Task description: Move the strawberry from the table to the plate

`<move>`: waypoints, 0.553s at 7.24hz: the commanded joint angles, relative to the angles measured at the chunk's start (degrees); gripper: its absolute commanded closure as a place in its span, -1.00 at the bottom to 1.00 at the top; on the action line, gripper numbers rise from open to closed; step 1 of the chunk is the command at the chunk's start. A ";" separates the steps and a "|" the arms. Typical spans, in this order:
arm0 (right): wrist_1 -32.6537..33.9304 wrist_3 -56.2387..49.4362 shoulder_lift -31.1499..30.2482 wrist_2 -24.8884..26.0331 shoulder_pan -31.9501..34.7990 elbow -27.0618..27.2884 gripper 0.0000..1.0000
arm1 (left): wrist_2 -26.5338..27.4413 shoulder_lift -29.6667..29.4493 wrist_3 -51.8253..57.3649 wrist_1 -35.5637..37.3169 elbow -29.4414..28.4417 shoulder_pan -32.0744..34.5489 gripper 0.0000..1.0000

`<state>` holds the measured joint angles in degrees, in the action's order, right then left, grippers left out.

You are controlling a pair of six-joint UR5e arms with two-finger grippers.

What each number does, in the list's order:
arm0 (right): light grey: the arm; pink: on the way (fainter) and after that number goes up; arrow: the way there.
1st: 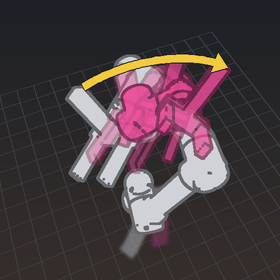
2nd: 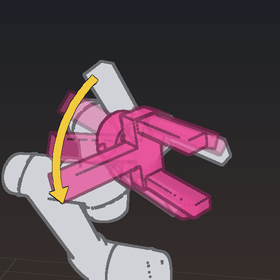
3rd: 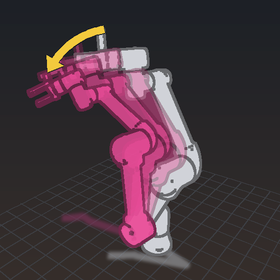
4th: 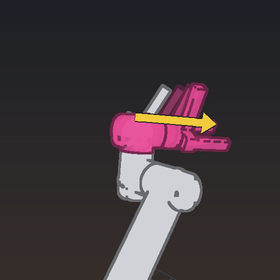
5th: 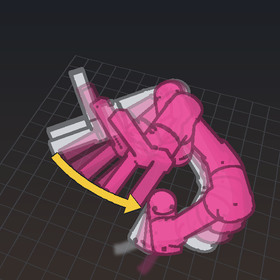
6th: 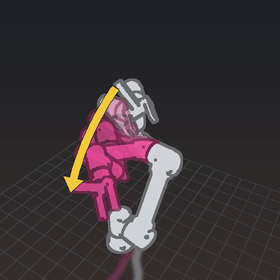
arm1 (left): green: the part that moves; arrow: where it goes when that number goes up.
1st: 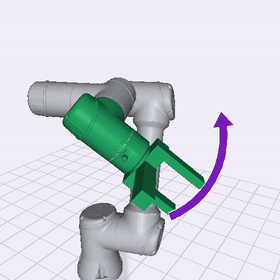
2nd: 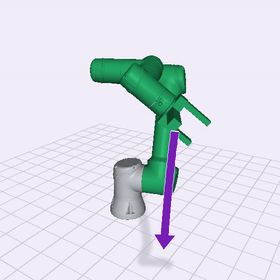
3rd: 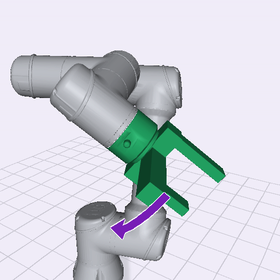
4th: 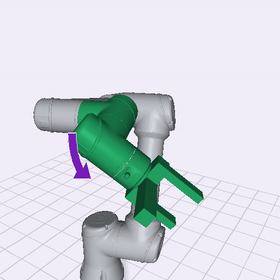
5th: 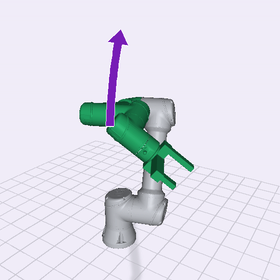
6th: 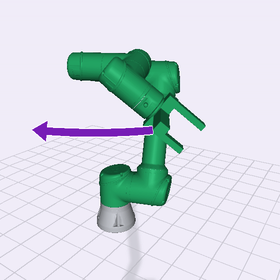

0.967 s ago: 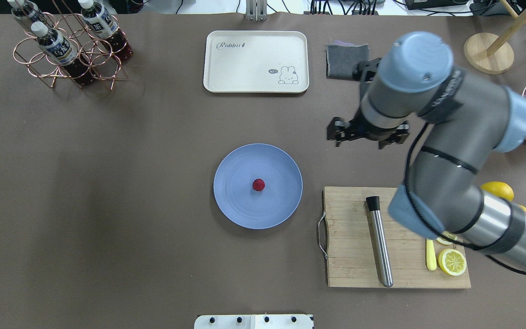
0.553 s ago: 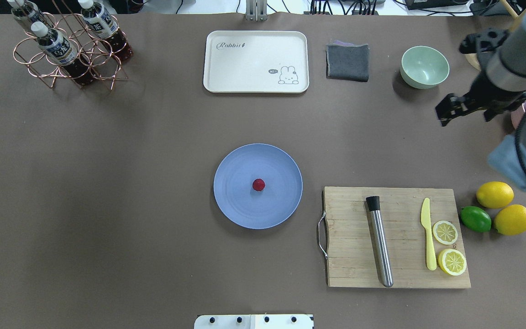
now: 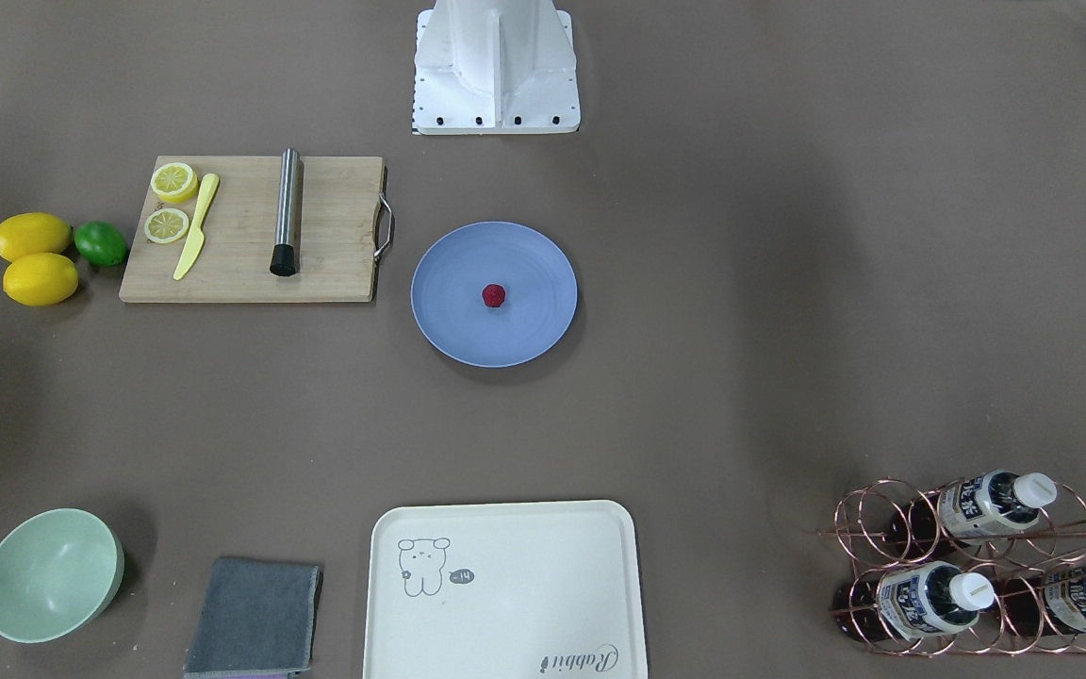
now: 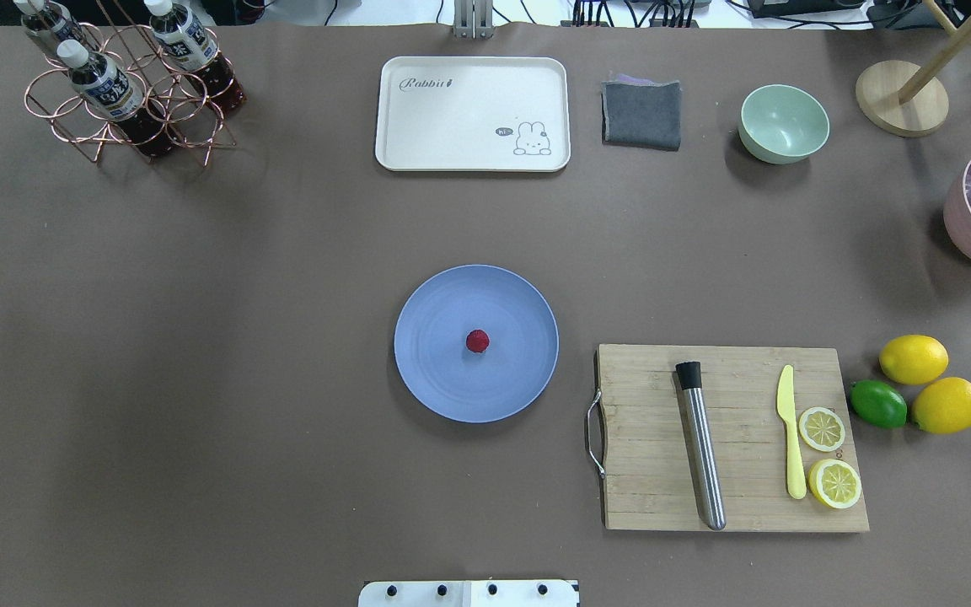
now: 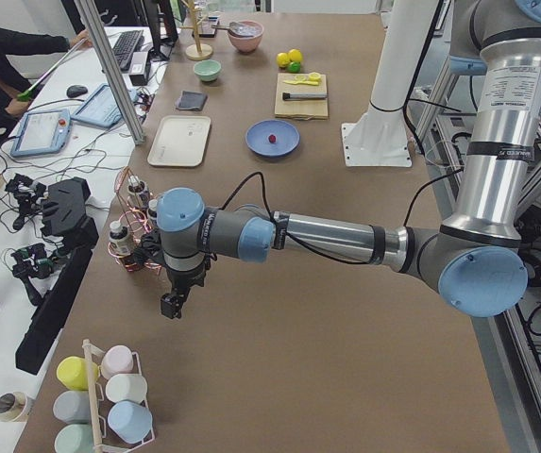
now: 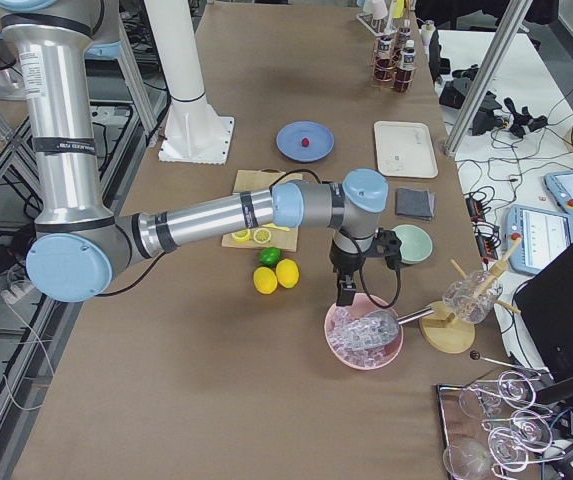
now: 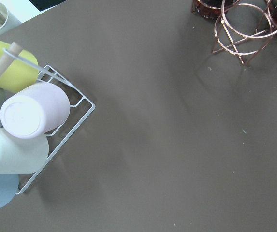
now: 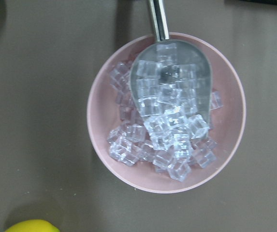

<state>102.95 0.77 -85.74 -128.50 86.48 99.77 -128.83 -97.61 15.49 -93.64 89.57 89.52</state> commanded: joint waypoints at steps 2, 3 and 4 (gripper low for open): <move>-0.03 -2.35 -0.92 -1.75 3.17 -1.86 -1.00 | -0.10 0.23 -0.02 -0.58 -0.36 -0.49 -0.96; -0.12 -2.35 -1.09 -1.67 3.17 -1.77 -1.00 | -0.10 0.23 -0.02 -0.58 -0.36 -0.49 -0.96; -0.12 -2.09 -1.01 -1.58 3.17 -1.68 -1.00 | -0.02 0.23 -0.02 -0.58 -0.53 -0.58 -0.96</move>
<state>102.86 -1.52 -86.72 -130.13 89.60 98.02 -128.92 -97.39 15.47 -94.19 89.16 89.01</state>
